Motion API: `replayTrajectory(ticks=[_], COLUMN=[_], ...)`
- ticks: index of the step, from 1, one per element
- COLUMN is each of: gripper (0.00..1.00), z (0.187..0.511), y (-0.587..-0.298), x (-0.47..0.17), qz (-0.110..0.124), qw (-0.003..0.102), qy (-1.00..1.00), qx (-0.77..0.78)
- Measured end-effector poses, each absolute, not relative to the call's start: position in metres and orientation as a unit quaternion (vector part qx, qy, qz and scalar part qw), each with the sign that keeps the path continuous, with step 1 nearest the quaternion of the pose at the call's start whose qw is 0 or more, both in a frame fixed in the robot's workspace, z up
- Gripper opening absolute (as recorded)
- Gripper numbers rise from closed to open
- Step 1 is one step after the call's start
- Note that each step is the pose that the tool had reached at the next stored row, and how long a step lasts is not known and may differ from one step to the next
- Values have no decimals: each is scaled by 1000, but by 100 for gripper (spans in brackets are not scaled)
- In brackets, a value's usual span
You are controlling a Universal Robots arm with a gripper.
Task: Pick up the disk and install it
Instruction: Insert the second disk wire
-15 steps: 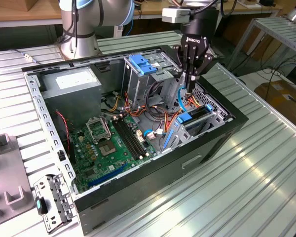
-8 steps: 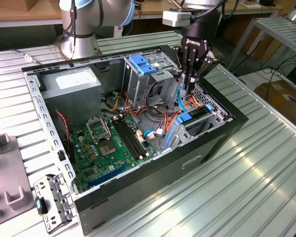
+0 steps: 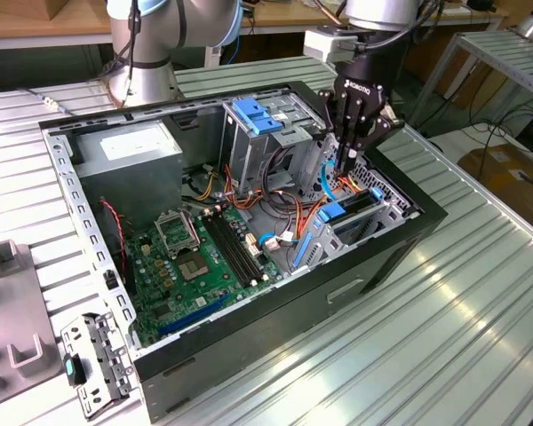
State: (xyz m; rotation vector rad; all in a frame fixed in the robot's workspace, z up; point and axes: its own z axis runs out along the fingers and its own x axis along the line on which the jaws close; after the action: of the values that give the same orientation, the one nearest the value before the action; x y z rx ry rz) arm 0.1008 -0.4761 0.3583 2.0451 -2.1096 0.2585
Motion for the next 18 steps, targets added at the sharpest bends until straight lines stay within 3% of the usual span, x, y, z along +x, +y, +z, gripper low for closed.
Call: replayTrajectory(ticks=[13,18], gripper=[16,16], z=[355,353], y=[-493,-505], x=[89,88], qz=[92,86], qw=[90,80], qy=[-700,-701], qx=[702,704])
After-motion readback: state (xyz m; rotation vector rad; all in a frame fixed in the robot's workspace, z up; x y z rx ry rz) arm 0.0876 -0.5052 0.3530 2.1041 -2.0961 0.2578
